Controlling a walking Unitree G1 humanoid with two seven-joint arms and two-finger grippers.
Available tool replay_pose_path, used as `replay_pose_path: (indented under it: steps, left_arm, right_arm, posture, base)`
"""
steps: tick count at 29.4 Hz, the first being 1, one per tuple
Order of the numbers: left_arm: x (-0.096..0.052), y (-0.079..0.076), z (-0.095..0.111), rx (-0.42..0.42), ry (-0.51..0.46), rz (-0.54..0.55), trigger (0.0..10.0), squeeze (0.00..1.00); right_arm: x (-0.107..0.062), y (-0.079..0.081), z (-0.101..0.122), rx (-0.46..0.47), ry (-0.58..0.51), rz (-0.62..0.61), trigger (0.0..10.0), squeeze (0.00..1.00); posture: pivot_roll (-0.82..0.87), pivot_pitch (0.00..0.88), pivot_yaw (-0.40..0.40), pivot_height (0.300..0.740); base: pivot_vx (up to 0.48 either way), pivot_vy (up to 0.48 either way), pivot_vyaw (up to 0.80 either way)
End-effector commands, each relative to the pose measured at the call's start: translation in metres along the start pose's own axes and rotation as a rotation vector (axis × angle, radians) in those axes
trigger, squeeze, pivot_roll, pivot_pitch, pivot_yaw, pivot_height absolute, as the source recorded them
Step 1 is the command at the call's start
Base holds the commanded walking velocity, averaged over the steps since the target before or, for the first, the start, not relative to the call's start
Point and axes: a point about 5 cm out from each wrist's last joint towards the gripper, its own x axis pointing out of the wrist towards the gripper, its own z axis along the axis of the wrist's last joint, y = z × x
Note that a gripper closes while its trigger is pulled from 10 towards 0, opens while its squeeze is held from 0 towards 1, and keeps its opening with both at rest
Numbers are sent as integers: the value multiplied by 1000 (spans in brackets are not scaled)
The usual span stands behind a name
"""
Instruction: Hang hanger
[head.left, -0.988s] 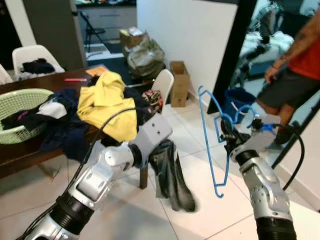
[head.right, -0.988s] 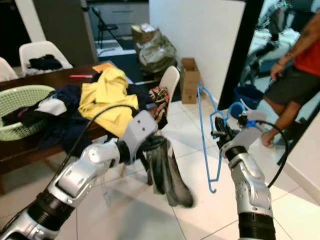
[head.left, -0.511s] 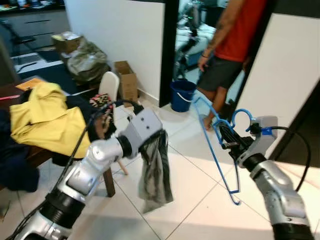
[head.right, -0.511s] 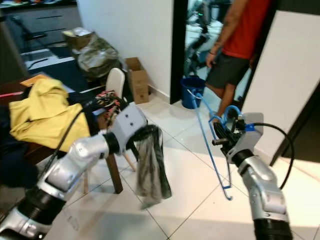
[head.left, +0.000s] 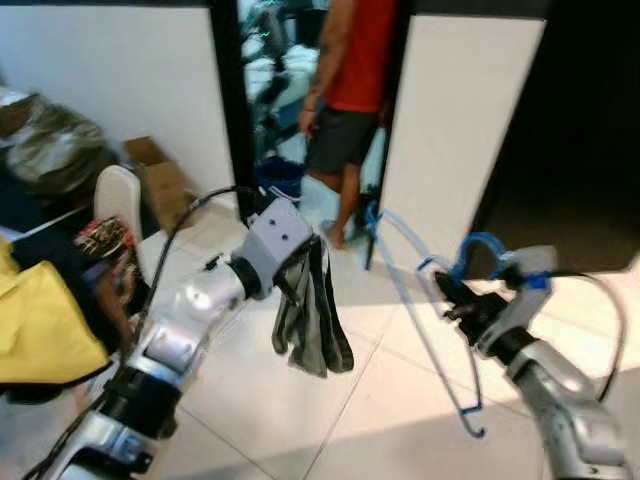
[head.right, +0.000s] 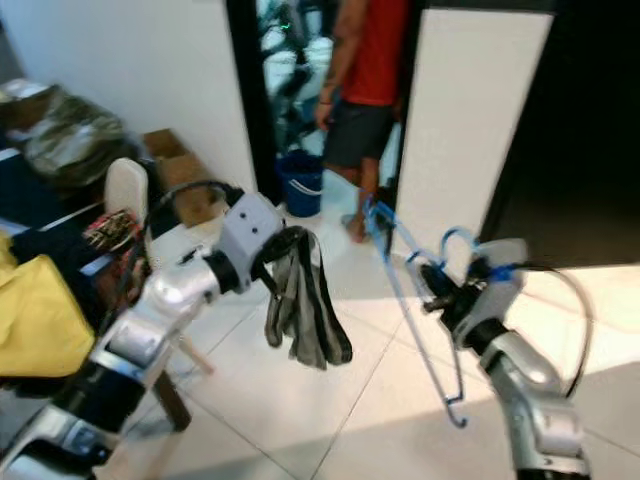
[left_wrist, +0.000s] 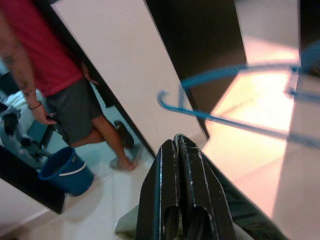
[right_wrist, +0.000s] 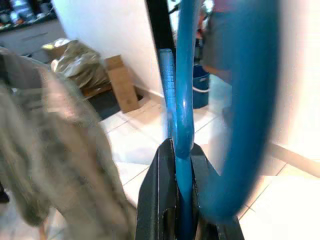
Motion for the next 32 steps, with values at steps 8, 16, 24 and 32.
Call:
replay_pose_path:
  steps: [8,16,24,32]
  left_arm:
    - [-43,-13,-38,-209,132,148,10000,0]
    - [-51,-14,-45,-227,159,147,10000,0]
    - [-57,5,-40,-198,158,177,10000,0]
    - [-79,31,-50,-183,246,206,10000,0]
  right_arm:
    - [3,37,-3,60,-2,58,10000,0]
    - [16,30,11,13,-28,42,10000,0]
    - [12,23,9,24,-22,9,10000,0]
    - [-2,-8,15,-27,-7,-80,10000,0]
  posture:
    - [-65,0,-14,740]
    - [-56,0,-35,740]
    - [-48,0,-32,740]
    - [-72,0,-5,740]
  base:
    - [0,0,-800]
    - [0,0,-800]
    - [0,0,-800]
    - [0,0,-800]
